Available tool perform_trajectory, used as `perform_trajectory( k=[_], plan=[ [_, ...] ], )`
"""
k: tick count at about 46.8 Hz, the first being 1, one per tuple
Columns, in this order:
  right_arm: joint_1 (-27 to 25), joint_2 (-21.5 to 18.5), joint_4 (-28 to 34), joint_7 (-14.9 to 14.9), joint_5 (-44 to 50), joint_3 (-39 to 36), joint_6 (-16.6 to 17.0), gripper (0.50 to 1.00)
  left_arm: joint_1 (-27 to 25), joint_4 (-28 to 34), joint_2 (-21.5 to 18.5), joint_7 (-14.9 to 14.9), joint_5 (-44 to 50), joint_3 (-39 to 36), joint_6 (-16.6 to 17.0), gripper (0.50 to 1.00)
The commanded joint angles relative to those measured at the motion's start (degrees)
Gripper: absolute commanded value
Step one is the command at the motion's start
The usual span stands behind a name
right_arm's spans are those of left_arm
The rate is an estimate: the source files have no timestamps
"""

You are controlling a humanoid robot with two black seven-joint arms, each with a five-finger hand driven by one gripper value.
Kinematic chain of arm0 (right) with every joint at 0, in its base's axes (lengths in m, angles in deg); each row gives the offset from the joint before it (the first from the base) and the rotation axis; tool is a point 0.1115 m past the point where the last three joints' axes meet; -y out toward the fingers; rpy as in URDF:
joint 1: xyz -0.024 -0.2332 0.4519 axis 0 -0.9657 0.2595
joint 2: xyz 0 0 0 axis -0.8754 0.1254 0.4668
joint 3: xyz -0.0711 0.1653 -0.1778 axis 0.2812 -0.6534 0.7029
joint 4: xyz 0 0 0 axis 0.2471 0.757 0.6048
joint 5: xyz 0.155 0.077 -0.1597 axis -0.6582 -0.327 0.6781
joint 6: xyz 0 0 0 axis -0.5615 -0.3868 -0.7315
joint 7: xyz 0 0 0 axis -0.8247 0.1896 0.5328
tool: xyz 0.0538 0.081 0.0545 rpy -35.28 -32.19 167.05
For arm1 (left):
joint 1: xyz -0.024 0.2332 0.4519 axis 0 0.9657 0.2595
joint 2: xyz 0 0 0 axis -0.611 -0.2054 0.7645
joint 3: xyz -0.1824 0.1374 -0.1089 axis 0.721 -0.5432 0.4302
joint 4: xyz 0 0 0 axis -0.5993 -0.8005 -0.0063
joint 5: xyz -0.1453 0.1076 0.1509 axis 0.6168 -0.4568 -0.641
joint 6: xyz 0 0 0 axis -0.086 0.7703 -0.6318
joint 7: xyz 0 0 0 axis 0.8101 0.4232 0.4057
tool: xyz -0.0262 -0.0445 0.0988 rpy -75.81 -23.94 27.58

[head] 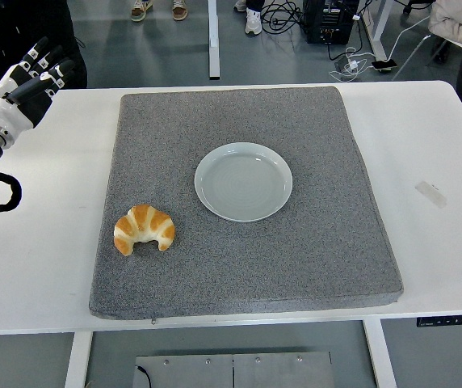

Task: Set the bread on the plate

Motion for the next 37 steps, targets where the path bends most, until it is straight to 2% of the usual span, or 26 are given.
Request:
perform_trajectory(
  k=[1,8,19,22,29,37],
  plan=[
    [0.0,0.0,0.0,0.05,0.0,0.0,0.02,1.0,-0.09,1.5,-1.43,0.11,-2.52,-0.61,0.16,0.974],
    [0.0,0.0,0.0,0.05,0.0,0.0,0.02,1.0,-0.26,6.34,-5.47,0.37,-9.55,-2.19,0.69,0.972],
    [0.0,0.0,0.0,0.05,0.0,0.0,0.02,1.0,-0.97,8.09,-4.95,0.81,-22.56,-2.63,0.78,0.969],
    [0.0,0.0,0.0,-0.04,0.0,0.0,0.02,1.0,-0.97,11.95,-6.17,0.99,-25.11,-2.9,0.87,0.963],
    [0.0,0.0,0.0,0.05,0.0,0.0,0.02,1.0,-1.14,23.55,-12.59,2.22,-30.39,-4.65,2.62,0.96],
    [0.0,0.0,0.0,-0.04,0.0,0.0,0.02,1.0,-2.11,29.01,-13.56,6.35,-35.48,-5.53,3.15,0.96]
  ],
)
